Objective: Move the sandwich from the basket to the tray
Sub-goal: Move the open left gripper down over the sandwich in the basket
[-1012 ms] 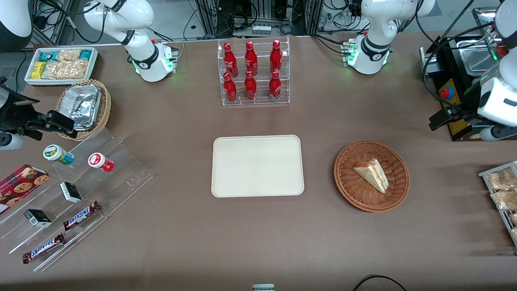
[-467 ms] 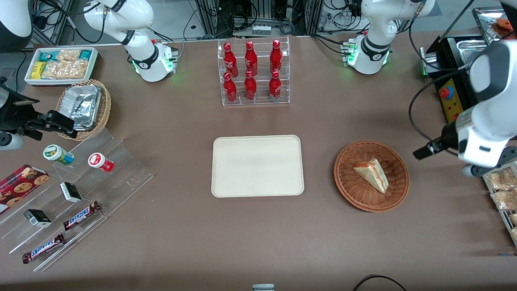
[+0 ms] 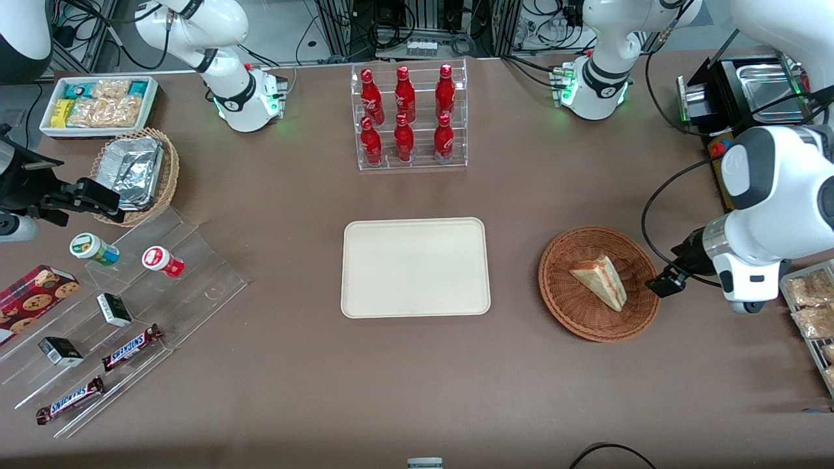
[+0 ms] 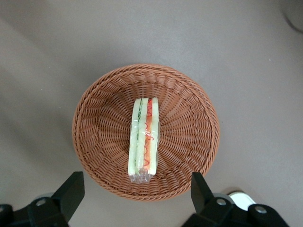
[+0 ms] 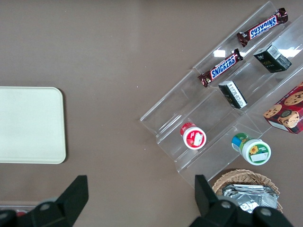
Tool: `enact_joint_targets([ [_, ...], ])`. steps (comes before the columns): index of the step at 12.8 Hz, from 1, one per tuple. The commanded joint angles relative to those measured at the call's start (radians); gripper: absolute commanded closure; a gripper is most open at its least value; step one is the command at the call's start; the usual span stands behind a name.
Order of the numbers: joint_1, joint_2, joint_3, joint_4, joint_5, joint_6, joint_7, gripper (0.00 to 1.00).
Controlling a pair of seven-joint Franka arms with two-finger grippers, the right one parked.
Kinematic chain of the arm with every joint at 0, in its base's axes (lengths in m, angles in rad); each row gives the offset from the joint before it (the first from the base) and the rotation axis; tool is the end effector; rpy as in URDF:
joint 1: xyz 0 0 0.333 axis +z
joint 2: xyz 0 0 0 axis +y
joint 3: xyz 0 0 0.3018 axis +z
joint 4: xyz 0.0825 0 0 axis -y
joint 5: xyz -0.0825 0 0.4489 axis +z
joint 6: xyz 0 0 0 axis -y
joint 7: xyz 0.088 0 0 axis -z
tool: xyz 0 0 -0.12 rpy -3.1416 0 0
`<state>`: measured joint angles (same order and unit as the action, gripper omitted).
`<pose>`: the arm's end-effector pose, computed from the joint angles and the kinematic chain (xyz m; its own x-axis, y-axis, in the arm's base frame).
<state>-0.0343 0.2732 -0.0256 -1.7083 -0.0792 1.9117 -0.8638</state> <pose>0.6833 -0.0467 0.3723 0.6682 0.7363 -0.1064 0.7403 -0.6722 -0.0022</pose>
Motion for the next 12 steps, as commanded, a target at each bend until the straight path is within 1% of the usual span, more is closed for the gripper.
enact_joint_targets([
  [1, -0.001, 0.004, 0.006, -0.051, -0.016, 0.065, -0.037, 0.01],
  [4, -0.007, 0.037, 0.004, -0.117, -0.014, 0.168, -0.066, 0.01],
  [7, -0.009, 0.092, 0.004, -0.128, -0.016, 0.213, -0.107, 0.01],
  [9, -0.015, 0.095, 0.000, -0.165, -0.016, 0.263, -0.116, 0.01],
  [12, -0.053, 0.089, -0.002, -0.171, -0.017, 0.256, -0.184, 0.01],
])
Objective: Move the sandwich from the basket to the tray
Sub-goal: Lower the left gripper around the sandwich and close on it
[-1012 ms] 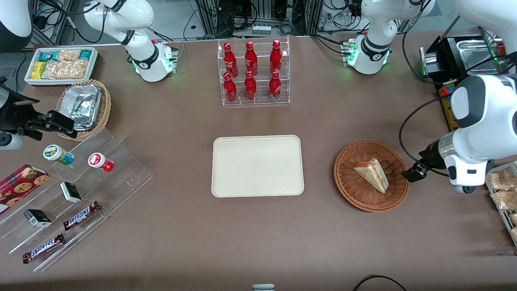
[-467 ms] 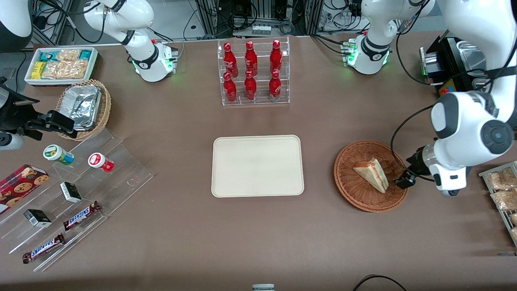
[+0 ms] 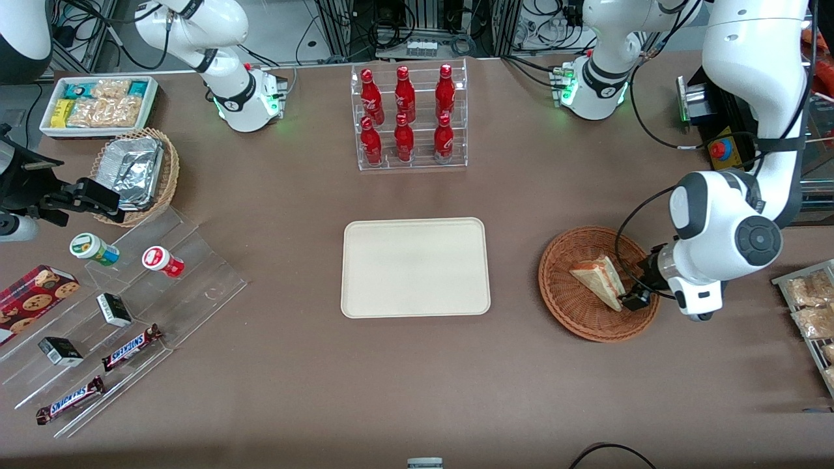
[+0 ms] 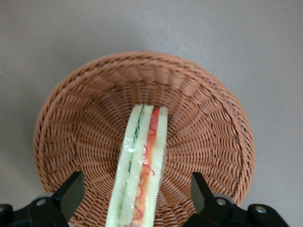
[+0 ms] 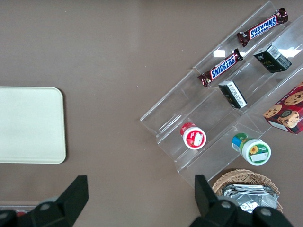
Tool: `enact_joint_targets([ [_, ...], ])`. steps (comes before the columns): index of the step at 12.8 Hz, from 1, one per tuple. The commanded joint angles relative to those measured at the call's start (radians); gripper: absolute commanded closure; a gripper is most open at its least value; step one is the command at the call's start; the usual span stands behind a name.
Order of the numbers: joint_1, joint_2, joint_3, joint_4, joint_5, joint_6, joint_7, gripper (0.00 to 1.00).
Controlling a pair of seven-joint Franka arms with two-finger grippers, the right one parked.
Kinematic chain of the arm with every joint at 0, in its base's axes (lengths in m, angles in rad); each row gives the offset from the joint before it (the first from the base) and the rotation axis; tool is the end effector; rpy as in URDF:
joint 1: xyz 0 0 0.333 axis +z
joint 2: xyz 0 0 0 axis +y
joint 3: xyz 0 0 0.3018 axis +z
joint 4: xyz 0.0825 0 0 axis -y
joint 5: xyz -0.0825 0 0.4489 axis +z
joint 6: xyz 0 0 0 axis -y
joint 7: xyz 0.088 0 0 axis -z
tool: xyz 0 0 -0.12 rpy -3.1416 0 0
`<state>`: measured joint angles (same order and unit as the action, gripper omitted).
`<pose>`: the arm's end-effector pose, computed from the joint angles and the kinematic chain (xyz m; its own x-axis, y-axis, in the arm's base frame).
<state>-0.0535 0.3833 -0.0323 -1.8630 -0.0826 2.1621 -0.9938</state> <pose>0.6662 -0.0611 0.2391 0.5696 0.8144 -0.1109 0.8171 -0.5756 -0.0303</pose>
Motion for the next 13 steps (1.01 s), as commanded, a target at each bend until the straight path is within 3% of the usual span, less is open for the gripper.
enact_joint_targets([
  [1, -0.052, -0.027, 0.006, -0.030, -0.014, 0.005, -0.075, 0.01],
  [13, -0.069, -0.096, 0.008, -0.149, 0.004, 0.022, -0.036, 0.01],
])
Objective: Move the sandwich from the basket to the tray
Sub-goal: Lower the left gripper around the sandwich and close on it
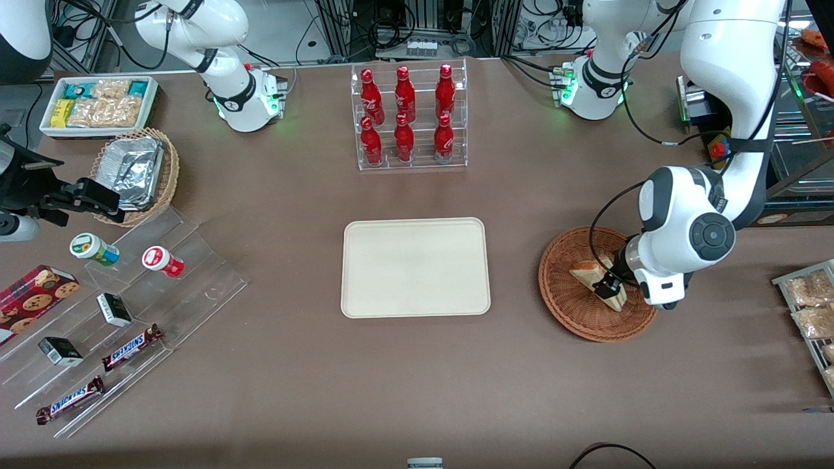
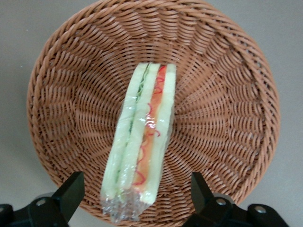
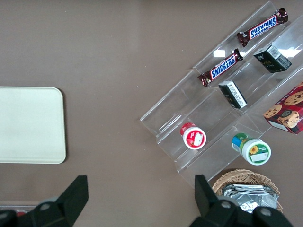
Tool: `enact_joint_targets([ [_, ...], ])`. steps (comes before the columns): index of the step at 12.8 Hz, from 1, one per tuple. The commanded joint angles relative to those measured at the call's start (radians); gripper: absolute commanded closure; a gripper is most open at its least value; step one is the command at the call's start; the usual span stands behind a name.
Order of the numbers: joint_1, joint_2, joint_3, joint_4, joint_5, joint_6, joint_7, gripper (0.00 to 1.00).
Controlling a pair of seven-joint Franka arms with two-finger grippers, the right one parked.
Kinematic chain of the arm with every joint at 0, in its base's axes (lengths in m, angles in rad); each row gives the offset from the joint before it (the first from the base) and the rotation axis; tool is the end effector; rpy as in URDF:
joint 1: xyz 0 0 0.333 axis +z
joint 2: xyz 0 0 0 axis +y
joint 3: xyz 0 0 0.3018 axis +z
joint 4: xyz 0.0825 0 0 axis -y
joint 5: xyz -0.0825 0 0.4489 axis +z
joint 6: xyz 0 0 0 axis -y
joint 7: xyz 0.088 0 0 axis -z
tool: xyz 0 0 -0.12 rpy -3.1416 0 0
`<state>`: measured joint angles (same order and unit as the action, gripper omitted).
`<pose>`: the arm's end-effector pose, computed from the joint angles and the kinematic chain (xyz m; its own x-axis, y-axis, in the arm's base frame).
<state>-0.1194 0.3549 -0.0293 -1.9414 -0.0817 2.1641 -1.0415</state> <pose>0.6367 -0.0995 0.2209 0.5774 0.8062 -0.1289 0.8044 -0.5888 -0.0793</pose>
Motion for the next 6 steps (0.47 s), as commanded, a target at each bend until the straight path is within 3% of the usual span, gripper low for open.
enact_joint_targets([
  [1, -0.003, -0.073, 0.005, -0.080, 0.003, 0.023, 0.014, 0.01],
  [6, 0.000, -0.071, 0.005, -0.156, 0.002, 0.163, 0.017, 0.01],
])
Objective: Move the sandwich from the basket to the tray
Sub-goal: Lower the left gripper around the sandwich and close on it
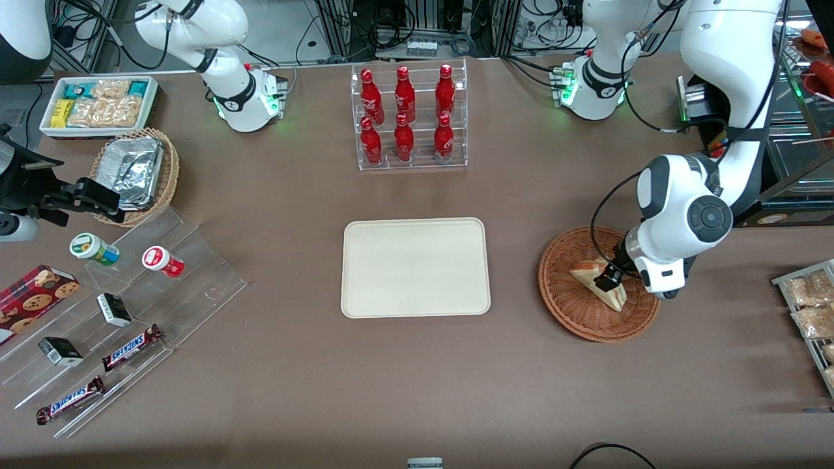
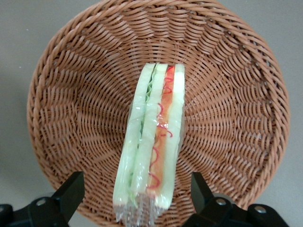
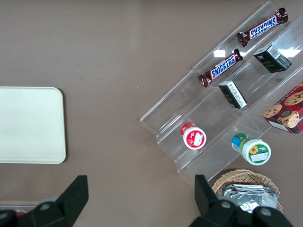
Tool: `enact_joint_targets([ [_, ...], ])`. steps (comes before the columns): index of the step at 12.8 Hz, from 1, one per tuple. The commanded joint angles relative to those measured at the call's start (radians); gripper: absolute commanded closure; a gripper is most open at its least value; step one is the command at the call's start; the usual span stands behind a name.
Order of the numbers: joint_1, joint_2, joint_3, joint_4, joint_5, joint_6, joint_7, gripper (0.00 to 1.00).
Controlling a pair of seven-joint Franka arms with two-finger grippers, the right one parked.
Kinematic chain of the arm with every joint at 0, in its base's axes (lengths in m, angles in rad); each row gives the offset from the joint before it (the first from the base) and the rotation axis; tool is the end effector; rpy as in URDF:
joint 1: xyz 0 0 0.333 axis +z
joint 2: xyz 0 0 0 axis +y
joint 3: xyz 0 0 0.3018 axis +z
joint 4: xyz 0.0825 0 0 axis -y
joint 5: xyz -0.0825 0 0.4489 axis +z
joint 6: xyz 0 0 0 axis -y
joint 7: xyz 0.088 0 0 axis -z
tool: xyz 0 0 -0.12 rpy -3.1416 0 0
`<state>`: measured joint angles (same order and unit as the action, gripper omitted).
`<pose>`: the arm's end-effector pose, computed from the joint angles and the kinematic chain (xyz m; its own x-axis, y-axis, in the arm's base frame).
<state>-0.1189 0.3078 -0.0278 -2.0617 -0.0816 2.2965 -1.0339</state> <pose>0.6144 -0.0936 0.2056 0.5823 0.8075 -0.0943 0.8090 -0.5870 -0.0309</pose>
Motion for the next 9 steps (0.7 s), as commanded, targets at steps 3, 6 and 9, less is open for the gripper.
enact_joint_targets([
  [3, 0.001, -0.026, 0.003, -0.061, 0.003, 0.055, 0.009, 0.01],
  [6, -0.001, -0.010, 0.003, -0.101, 0.003, 0.132, 0.009, 0.03],
  [9, -0.004, -0.009, 0.002, -0.094, 0.002, 0.123, 0.008, 0.64],
])
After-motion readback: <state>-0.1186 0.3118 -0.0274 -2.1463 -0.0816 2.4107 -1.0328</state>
